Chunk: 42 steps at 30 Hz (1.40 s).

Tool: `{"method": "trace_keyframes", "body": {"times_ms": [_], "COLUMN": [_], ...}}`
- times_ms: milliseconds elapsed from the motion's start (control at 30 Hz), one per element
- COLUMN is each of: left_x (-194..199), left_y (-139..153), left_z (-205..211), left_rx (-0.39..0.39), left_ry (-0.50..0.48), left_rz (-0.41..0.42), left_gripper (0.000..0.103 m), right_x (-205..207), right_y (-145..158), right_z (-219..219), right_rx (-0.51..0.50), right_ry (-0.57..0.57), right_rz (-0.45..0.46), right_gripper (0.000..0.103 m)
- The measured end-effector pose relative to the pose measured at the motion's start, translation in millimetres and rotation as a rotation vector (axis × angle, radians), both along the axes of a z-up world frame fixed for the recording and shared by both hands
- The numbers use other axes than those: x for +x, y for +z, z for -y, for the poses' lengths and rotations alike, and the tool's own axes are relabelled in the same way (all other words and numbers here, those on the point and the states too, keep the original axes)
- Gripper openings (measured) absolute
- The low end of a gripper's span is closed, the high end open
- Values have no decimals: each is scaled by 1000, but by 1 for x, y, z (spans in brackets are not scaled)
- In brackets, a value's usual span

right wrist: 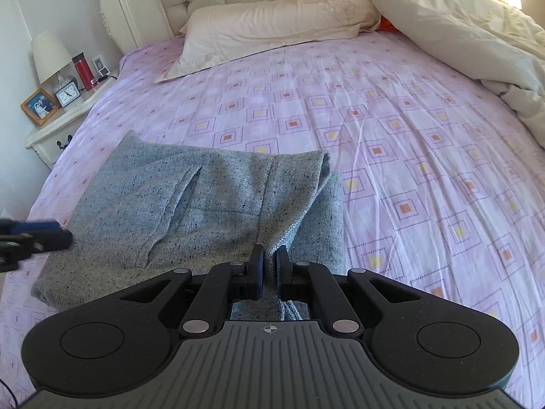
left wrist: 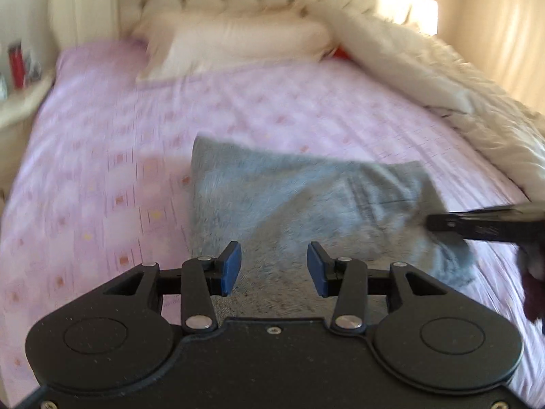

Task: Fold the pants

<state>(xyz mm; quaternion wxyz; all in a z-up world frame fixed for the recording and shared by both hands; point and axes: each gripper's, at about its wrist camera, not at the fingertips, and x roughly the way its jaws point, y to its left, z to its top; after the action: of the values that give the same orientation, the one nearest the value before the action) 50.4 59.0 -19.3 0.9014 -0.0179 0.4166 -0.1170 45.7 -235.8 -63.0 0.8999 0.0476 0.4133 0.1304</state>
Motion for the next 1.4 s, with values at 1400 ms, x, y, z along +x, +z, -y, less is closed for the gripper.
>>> {"method": "trace_keyframes", "body": {"times_ms": [1400], "left_x": [38], "left_y": [4], "left_z": [1], "left_rx": [182], "left_ry": [-114], "left_rz": [96], "left_gripper": [52], "right_x": [18], "right_y": [7], "right_z": [-25], "right_rx": [-150], "right_ry": [20], "right_rz": [268], "right_gripper": [19]}}
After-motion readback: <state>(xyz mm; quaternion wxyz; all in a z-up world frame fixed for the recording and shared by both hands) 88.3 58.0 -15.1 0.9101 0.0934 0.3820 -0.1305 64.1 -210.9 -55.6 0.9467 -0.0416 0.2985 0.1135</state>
